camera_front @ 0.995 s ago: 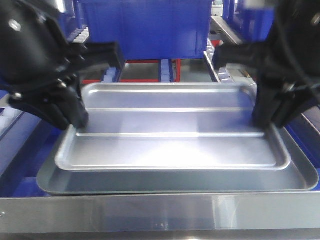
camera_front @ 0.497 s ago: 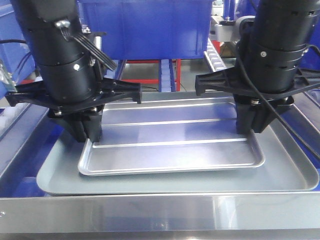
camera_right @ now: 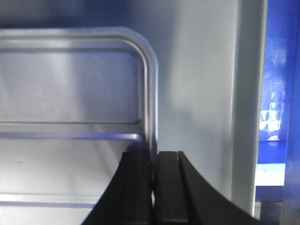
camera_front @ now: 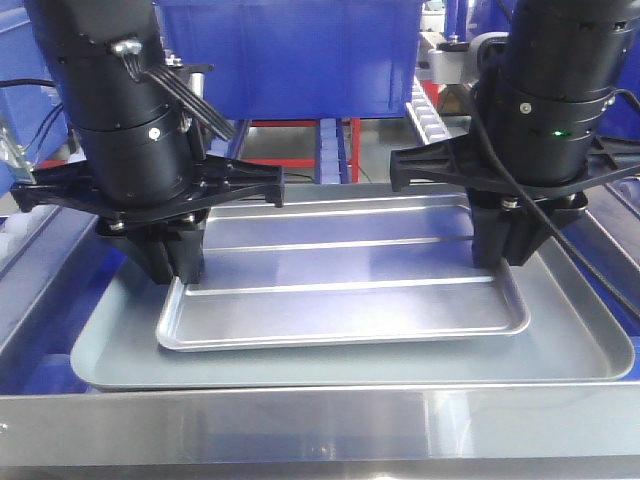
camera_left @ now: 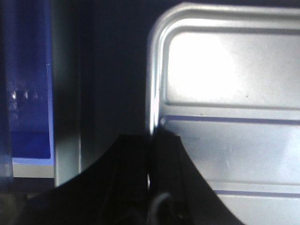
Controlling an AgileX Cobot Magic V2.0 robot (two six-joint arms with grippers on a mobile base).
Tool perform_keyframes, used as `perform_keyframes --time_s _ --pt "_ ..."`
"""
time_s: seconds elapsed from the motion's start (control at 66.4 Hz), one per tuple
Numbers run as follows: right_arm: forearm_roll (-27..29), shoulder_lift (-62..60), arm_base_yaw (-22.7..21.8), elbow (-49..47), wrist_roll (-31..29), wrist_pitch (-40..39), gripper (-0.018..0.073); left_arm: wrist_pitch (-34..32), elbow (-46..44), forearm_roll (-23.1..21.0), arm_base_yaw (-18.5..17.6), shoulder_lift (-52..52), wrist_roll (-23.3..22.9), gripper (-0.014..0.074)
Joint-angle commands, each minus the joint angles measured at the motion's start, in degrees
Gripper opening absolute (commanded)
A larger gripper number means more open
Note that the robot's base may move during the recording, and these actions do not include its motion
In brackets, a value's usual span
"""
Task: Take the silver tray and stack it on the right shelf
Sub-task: 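Lower the silver tray with both grippers into the grey tray, then open both grippers and raise them away from the silver tray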
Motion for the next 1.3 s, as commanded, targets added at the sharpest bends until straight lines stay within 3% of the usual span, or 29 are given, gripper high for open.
perform_keyframes --time_s 0.0,0.256,0.392,0.512,0.558,0.678,0.829,0.904,0.995,1.04,1.07,1.085,1.145,1.281 --pt "-0.4 -2.3 -0.1 -2.2 -0.5 -3.7 0.0058 -4.0 -2.0 0.4 -0.4 -2.4 0.6 -0.0085" --pt "-0.4 -2.3 -0.1 -2.2 -0.5 -3.7 0.0069 -2.7 -2.0 0.4 -0.4 -2.4 0.6 -0.0085" --pt "0.1 -2.3 -0.1 -2.2 -0.5 -4.1 0.0225 -0.2 -2.0 0.4 -0.3 -2.4 0.8 -0.0073" --pt "0.9 -2.2 -0.1 -2.2 -0.5 -4.0 0.0415 0.0 -2.0 -0.3 0.5 -2.4 0.9 0.0146" --pt "1.4 -2.1 -0.1 -2.2 -0.5 -3.9 0.0442 -0.2 -2.1 -0.9 0.6 -2.4 0.9 0.0275" --pt "1.5 -2.1 -0.1 -2.2 -0.5 -3.3 0.0448 0.1 -2.2 -1.4 0.6 -2.4 0.9 0.0377" --pt "1.5 -2.2 -0.1 -2.3 -0.5 -3.2 0.0447 0.2 -2.4 -0.9 0.6 -2.4 0.9 0.0336" --pt "1.5 -2.5 -0.1 -3.2 -0.5 -1.9 0.0410 2.4 -3.8 -0.6 0.6 -2.4 0.9 0.0254" --pt "1.5 -3.2 -0.1 -5.0 -0.5 0.5 0.0222 7.8 -6.5 -0.2 0.6 -2.4 0.9 0.0080" --pt "1.5 -3.6 -0.1 -5.5 -0.5 0.9 0.0115 9.4 -7.6 0.4 0.6 -2.4 0.9 -0.0067" --pt "1.5 -3.6 -0.1 -5.8 -0.5 0.9 0.0064 9.8 -8.1 0.7 0.6 -2.4 0.9 -0.0101" --pt "1.5 -3.7 -0.1 -5.8 -0.5 0.9 0.0036 9.8 -8.3 1.0 0.6 -2.4 0.9 -0.0113" --pt "1.5 -3.7 -0.1 -5.9 -0.5 0.0 0.0072 9.2 -8.4 2.1 0.6 -2.4 0.9 -0.0073" --pt "1.5 -3.9 -0.1 -6.0 -0.5 -0.9 0.0078 10.0 -9.0 3.1 0.6 -2.5 0.9 -0.0092"
